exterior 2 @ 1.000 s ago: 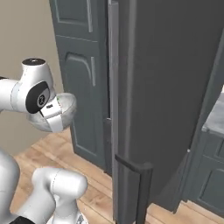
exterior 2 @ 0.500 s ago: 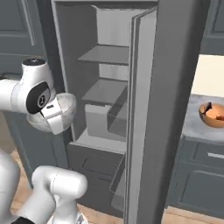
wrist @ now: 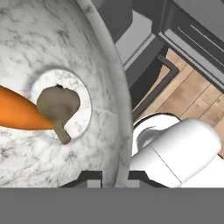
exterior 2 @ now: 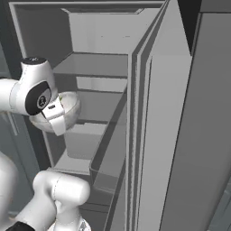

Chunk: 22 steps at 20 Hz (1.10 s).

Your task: Place the bowl with the carrot and garlic on the top shelf of the fridge. Place the bowl with the fishs on the second highest shelf of the fridge.

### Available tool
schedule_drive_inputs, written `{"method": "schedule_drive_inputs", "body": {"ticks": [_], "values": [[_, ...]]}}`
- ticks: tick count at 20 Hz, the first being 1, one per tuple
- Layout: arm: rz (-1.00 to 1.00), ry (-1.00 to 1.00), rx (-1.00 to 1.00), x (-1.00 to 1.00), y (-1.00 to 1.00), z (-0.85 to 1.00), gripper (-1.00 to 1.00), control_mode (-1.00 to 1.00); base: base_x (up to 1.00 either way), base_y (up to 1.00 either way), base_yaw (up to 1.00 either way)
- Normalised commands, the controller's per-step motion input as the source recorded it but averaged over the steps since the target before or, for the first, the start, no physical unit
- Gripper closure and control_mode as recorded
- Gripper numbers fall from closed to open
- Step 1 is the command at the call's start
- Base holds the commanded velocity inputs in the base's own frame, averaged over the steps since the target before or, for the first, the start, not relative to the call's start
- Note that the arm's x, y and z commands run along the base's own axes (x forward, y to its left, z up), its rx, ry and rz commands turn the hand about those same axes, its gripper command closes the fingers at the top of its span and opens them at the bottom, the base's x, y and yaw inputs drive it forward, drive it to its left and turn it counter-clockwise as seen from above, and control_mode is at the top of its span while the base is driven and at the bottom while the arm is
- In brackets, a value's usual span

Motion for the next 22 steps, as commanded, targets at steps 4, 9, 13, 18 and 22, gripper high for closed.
{"method": "schedule_drive_inputs", "body": {"ticks": [4,9,13,18,22], "values": [[-0.04,-0.47,-0.04,-0.38,-0.07,0.87,1.0,-1.0,0.0,0.0,0.0],[-0.09,-0.37,0.06,0.17,-0.07,0.95,1.0,-1.0,0.0,0.0,0.0],[-0.07,-0.05,0.32,0.97,0.0,0.54,1.0,-1.0,0.0,0.0,0.0],[-0.02,0.05,0.12,0.94,-0.09,0.07,1.0,-1.0,0.0,0.0,0.0],[-0.06,0.07,0.0,1.0,-0.16,0.0,1.0,-1.0,0.0,0.0,0.0]]}}
